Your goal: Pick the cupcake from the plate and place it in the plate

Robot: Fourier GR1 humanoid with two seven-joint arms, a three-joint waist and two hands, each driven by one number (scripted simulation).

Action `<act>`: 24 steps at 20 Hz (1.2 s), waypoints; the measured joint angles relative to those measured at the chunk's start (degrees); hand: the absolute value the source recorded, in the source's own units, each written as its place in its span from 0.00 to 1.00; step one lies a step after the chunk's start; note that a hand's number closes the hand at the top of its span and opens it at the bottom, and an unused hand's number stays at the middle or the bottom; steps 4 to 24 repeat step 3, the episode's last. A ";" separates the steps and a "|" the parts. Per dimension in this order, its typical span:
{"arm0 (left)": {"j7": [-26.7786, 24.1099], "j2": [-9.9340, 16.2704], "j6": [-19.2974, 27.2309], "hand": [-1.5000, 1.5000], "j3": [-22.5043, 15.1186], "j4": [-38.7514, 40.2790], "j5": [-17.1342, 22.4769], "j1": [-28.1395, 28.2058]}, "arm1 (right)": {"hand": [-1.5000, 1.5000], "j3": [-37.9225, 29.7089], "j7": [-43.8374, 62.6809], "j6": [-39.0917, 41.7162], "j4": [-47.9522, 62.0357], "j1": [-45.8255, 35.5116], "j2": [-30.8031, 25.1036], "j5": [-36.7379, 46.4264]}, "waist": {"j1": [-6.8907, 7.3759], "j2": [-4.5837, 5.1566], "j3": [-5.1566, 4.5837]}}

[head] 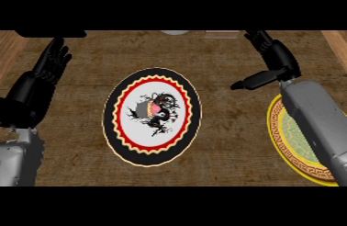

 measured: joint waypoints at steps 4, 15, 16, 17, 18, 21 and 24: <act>0.56 -0.43 0.30 0.50 -0.45 -0.27 -0.62 -0.46 | 0.00 -1.42 -3.05 1.39 2.26 0.00 -0.89 2.23 | 0.07 0.03 0.00; 0.56 -0.43 0.30 0.50 -0.45 -0.27 -0.62 -0.46 | 0.00 -1.42 -3.05 1.39 2.26 0.00 -0.89 2.23 | 0.07 0.03 0.00; 0.56 -0.43 0.30 0.50 -0.45 -0.27 -0.62 -0.46 | 0.00 -1.42 -3.05 1.39 2.26 0.00 -0.89 2.23 | 0.07 0.03 0.00; 0.56 -0.43 0.30 0.50 -0.45 -0.27 -0.62 -0.46 | 0.00 -1.42 -3.05 1.39 2.26 0.00 -0.89 2.23 | 0.07 0.03 0.00; 0.56 -0.43 0.30 0.50 -0.45 -0.27 -0.62 -0.46 | 0.00 -1.42 -3.05 1.39 2.26 0.00 -0.89 2.23 | 0.07 0.03 0.00; 0.56 -0.43 0.30 0.50 -0.45 -0.27 -0.62 -0.46 | 0.00 -1.42 -3.05 1.39 2.26 0.00 -0.89 2.23 | 0.07 0.03 0.00; 0.56 -0.43 0.30 0.50 -0.45 -0.27 -0.62 -0.46 | 0.00 -1.42 -3.05 1.39 2.26 0.00 -0.89 2.23 | 0.07 0.03 0.00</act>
